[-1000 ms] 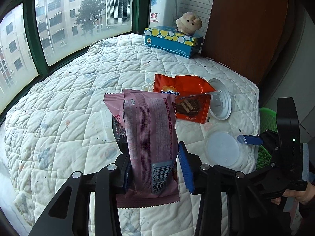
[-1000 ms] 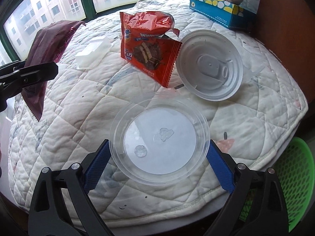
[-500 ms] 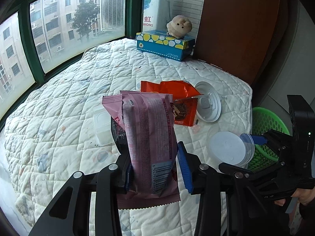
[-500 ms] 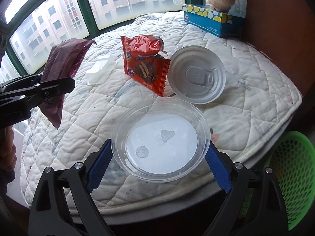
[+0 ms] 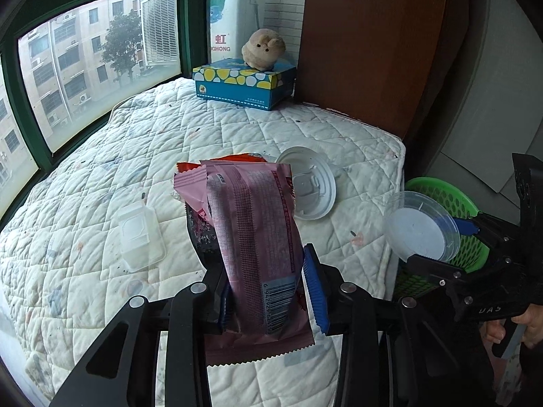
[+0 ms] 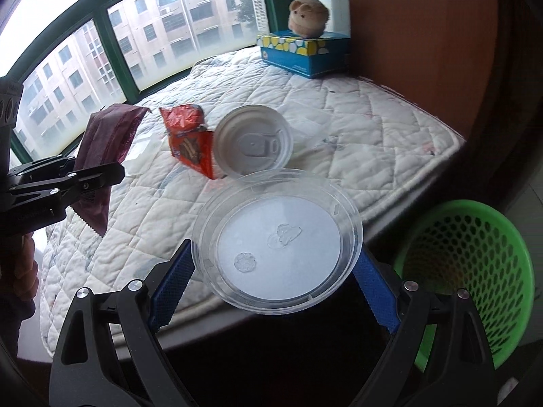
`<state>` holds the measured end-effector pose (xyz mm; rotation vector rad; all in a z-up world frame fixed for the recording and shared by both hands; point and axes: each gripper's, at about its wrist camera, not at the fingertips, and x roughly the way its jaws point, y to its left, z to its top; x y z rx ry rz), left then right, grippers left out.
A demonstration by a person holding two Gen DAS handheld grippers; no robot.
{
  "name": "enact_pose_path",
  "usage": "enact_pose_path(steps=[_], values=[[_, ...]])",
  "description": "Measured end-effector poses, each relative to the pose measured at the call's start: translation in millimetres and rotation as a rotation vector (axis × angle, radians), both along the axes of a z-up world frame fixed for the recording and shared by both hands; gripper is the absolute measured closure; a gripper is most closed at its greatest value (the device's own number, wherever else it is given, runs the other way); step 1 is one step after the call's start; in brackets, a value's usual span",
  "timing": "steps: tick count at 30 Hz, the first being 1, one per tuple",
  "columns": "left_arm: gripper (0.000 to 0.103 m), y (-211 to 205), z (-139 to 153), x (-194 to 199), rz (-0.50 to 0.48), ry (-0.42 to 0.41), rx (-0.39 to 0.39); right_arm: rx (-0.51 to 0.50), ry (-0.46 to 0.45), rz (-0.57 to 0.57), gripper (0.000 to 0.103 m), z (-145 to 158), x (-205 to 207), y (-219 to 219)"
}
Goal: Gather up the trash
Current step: 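Drop the lid into the basket with the right gripper while the left carries the wrapper over it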
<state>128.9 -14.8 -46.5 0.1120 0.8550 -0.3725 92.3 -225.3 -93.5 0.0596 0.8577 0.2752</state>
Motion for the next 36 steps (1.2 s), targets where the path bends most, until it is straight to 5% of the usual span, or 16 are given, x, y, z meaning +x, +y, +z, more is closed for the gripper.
enact_pose_path(steps=[20,36], values=[[0.068,-112.3,9.0,0.1,-0.173,0.007,0.023,-0.045,0.135,-0.394,0.012,-43.7,-17.7,-197.9],[0.068,-224.2,-15.0,1.7,-0.345,0.085,0.014,-0.018,0.024,-0.469,0.009,-6.0,-60.7,-233.7]])
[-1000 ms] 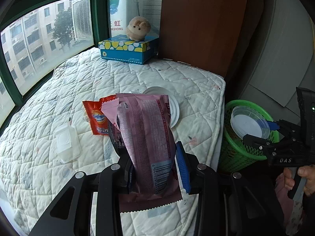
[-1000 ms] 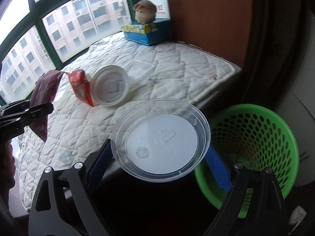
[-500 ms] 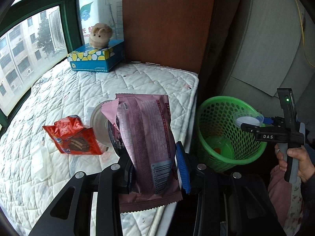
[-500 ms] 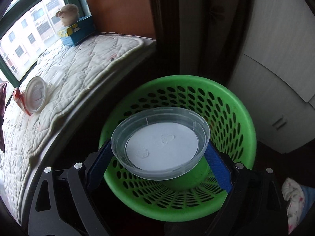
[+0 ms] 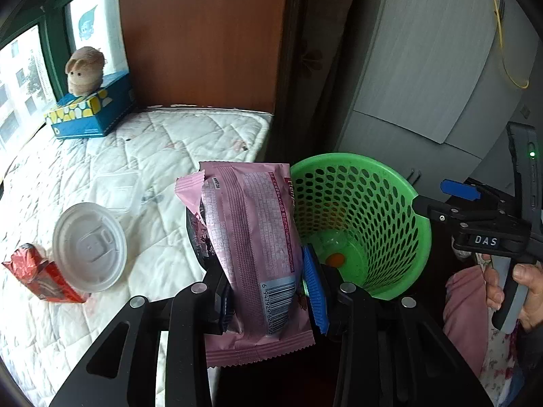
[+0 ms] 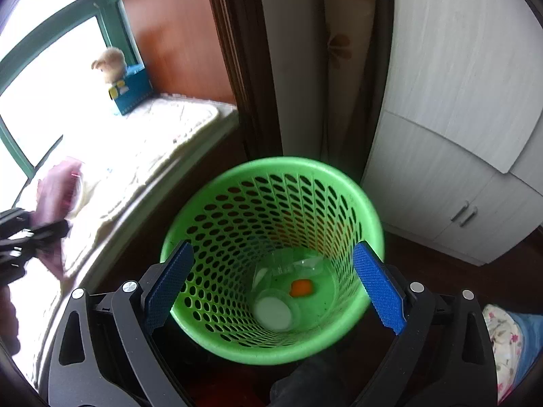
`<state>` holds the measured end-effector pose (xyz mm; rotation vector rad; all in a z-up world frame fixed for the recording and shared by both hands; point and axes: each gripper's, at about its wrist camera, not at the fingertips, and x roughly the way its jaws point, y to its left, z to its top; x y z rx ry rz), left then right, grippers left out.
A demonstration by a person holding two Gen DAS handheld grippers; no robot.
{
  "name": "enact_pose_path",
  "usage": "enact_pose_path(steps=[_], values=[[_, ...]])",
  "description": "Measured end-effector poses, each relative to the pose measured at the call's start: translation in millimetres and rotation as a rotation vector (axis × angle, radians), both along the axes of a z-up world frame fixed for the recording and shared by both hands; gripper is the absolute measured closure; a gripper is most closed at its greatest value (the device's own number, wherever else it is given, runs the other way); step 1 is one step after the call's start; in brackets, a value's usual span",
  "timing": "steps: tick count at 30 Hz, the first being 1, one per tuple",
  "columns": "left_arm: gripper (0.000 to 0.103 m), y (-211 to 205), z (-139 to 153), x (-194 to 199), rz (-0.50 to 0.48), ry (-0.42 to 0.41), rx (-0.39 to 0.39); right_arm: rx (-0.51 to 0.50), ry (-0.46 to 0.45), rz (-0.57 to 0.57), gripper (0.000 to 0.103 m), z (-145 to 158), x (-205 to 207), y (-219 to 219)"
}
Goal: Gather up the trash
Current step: 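Drop the lid into the basket with the right gripper while the left carries the wrapper over it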
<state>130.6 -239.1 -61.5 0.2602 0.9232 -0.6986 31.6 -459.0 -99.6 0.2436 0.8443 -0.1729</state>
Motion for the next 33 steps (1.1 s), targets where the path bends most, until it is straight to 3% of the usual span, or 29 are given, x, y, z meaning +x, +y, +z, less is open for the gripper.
enact_pose_path(steps=[11,18,20,22,33], values=[[0.066,-73.7,-24.8,-8.9,-0.095,0.080,0.007,0.011,-0.089,-0.039,0.009,30.2,-30.8,-17.8],[0.037,-93.5,-33.7,-9.1,-0.107,0.111,-0.018,0.031,-0.101,-0.055,0.009,33.4,-39.5,-27.5],[0.036,-96.9,-34.5,-9.9,-0.112,0.113,-0.023,0.031,-0.102,-0.056,0.009,34.3,-40.5,-27.6],[0.027,-96.1,-32.8,-12.0,-0.108,0.098,-0.019,0.032,-0.104,-0.053,0.009,34.8,-41.2,-27.2],[0.027,-50.6,-14.9,-7.6,-0.016,0.052,-0.031,0.034,-0.120,-0.003,0.009,40.5,-34.2,-5.7]])
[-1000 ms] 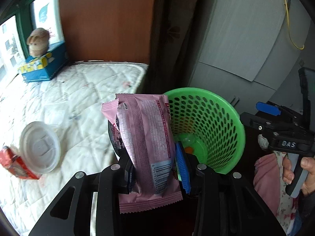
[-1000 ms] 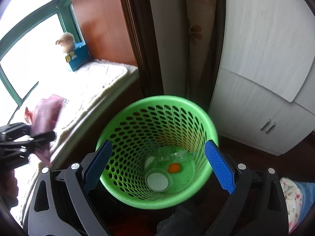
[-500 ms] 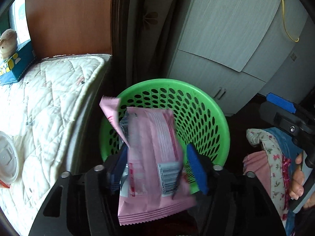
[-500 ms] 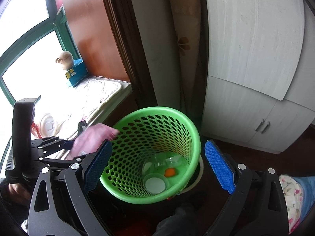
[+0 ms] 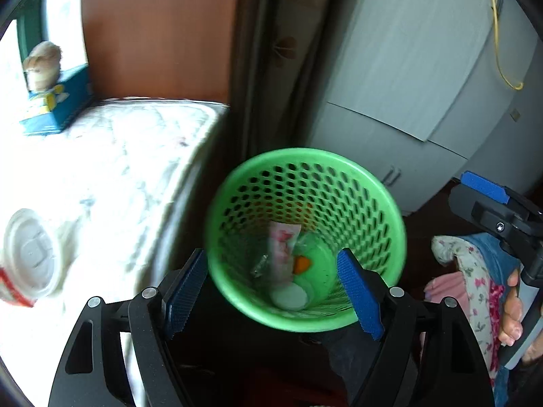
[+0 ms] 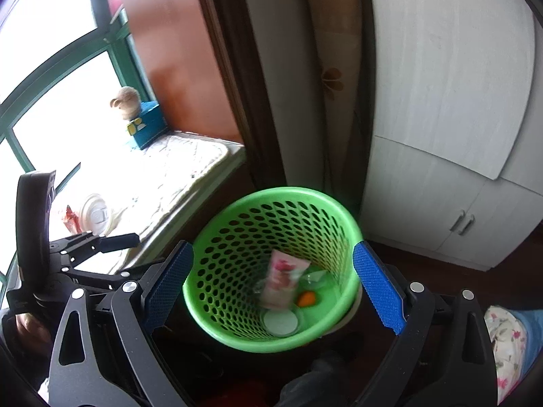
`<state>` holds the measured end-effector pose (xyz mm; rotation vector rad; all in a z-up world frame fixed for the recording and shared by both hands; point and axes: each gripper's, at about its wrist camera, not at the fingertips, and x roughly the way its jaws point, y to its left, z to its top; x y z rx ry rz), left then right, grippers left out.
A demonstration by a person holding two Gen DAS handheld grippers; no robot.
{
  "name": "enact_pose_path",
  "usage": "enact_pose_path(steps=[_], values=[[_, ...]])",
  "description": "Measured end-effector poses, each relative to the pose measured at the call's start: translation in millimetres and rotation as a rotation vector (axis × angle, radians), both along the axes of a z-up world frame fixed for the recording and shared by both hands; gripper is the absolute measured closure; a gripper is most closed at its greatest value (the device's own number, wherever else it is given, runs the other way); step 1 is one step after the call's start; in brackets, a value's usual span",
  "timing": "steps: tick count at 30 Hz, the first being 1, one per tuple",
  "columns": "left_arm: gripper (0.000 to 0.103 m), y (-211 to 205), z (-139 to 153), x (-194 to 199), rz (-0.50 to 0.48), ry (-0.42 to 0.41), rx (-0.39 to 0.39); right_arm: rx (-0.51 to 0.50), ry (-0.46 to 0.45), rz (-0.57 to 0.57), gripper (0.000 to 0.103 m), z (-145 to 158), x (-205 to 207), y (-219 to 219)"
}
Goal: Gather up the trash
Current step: 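Drop the lid into the basket with the right gripper while the left carries the wrapper over it, then grasp the red Ovaltine wrapper with the left gripper while the right approaches the white lid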
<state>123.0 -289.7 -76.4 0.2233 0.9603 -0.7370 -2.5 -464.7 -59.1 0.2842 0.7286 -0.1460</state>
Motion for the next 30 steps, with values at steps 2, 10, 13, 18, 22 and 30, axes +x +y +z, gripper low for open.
enact_pose_path(steps=[2,10,13,18,22,30], values=[[0.027,15.7,4.9,1.7,0.031,-0.022,0.002,-0.005,-0.001,0.016,0.009,0.6,3.2,7.8],[0.027,90.6,16.3,18.5,0.213,-0.071,0.022,-0.003,0.002,0.088,0.009,2.8,23.4,38.7],[0.027,119.2,20.5,23.7,0.274,-0.093,0.029,-0.004,0.001,0.117,0.009,4.2,31.1,51.0],[0.027,168.1,26.1,31.9,0.357,-0.140,0.049,-0.004,0.003,0.162,0.009,5.9,43.6,71.3],[0.024,211.6,28.2,41.2,0.420,-0.163,0.067,-0.011,0.006,0.197,0.009,6.8,50.8,87.6],[0.014,277.7,23.1,64.9,0.445,-0.200,0.094,-0.029,0.024,0.254,0.009,8.1,71.1,121.7]])
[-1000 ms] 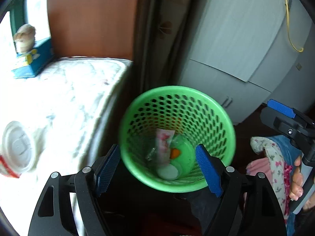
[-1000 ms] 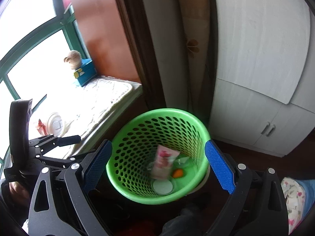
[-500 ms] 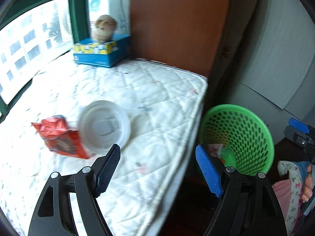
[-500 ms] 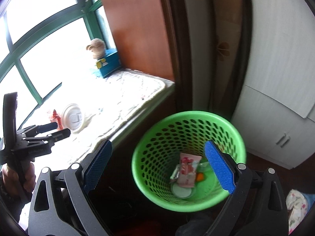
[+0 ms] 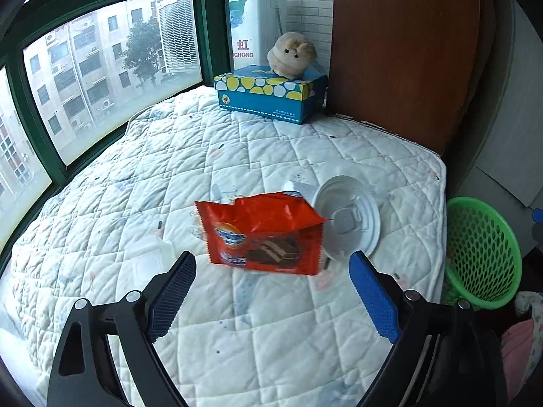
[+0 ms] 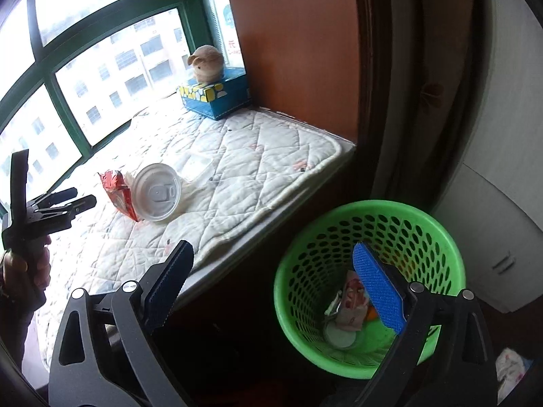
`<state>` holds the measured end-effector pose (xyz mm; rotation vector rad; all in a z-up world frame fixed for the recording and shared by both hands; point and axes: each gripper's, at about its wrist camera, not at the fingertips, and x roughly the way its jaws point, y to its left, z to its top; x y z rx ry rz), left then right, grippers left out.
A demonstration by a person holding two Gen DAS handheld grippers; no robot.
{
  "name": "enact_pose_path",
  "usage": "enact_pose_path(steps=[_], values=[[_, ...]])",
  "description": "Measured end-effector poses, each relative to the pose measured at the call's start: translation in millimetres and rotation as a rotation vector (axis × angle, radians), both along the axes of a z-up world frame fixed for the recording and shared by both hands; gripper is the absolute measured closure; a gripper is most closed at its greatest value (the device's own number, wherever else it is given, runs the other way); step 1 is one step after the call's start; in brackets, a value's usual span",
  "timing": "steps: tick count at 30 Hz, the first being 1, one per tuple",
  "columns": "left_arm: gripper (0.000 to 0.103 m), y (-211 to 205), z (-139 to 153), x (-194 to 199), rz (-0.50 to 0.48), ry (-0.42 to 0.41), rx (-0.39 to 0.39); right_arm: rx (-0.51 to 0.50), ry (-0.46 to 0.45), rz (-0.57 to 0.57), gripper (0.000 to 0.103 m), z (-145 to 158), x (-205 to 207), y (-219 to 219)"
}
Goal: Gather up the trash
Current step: 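Grasp the red Ovaltine wrapper with the left gripper while the right approaches the white lid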
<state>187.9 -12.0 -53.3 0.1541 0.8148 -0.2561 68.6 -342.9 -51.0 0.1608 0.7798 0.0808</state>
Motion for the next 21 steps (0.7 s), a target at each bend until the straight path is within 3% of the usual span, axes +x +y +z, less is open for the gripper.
enact_pose_path(steps=[6,13,21], values=[[0.013,28.1,-6.5,24.5,-0.046,0.000,-0.012,-0.007,0.021,0.033,0.009,-0.7,17.5,22.7],[0.012,28.8,-17.9,43.6,-0.155,0.010,-0.011,-0.011,0.048,0.071,0.009,-5.4,41.2,47.7],[0.012,37.1,-27.6,62.5,-0.257,0.035,-0.081,-0.024,0.086,0.109,0.009,-18.3,63.4,71.6]])
